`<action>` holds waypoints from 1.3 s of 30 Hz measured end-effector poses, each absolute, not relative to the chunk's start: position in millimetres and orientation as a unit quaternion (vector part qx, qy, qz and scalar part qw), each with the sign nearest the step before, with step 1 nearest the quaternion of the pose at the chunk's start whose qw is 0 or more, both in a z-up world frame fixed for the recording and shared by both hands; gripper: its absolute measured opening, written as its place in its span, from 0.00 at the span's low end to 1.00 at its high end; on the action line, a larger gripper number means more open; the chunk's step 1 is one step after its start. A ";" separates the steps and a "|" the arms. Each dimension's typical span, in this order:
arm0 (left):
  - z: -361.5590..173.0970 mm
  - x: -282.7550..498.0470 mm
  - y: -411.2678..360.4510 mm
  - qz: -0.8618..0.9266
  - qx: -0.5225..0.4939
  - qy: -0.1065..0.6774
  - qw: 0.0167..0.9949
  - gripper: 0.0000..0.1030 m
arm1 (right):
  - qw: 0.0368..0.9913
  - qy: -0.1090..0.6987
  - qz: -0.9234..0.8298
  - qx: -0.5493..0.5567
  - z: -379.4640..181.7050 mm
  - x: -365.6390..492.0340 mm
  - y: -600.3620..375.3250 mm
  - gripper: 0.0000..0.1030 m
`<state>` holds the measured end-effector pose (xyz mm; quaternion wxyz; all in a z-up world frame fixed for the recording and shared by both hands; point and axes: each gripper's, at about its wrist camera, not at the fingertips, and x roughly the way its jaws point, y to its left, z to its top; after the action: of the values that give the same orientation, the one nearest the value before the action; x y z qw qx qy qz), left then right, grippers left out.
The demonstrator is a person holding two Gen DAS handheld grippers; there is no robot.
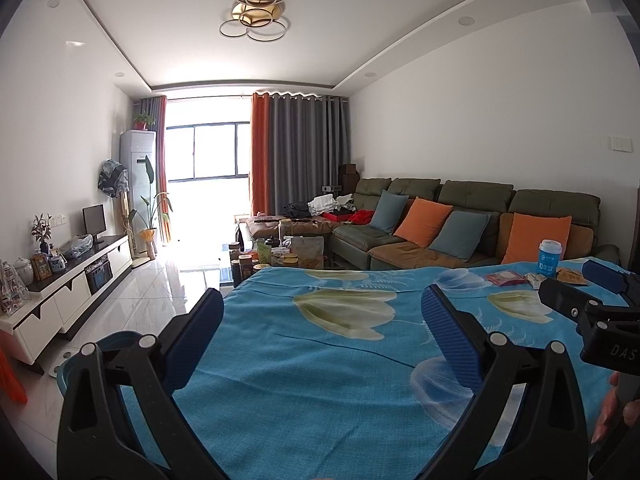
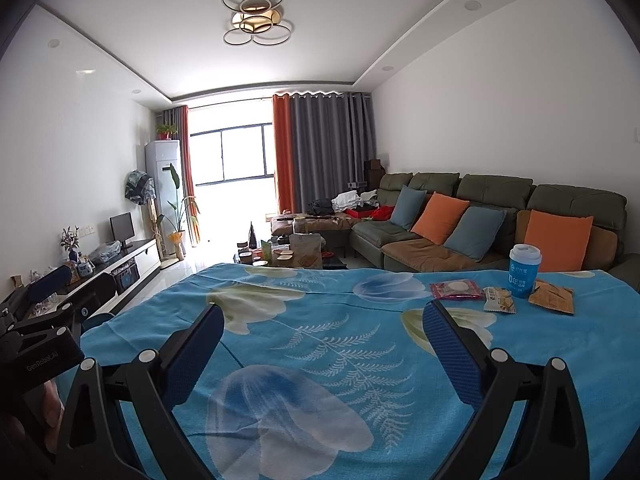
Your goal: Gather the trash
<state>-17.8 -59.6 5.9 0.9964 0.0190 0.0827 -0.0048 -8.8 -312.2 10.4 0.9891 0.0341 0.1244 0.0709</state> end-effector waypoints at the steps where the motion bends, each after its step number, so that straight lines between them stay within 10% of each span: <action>1: 6.1 -18.1 -59.3 -0.005 0.019 0.083 0.996 0.95 | 0.989 0.125 0.071 0.034 10.6 -8.8 -312.6 0.93; 39: 6.3 -18.3 -60.4 -0.009 0.023 0.082 0.996 0.94 | 0.989 0.127 0.069 0.037 11.0 -8.0 -310.1 0.93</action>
<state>-18.3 -60.4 6.3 0.9964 0.0233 0.0815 -0.0088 -8.0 -310.1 11.0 0.9888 0.0367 0.1269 0.0691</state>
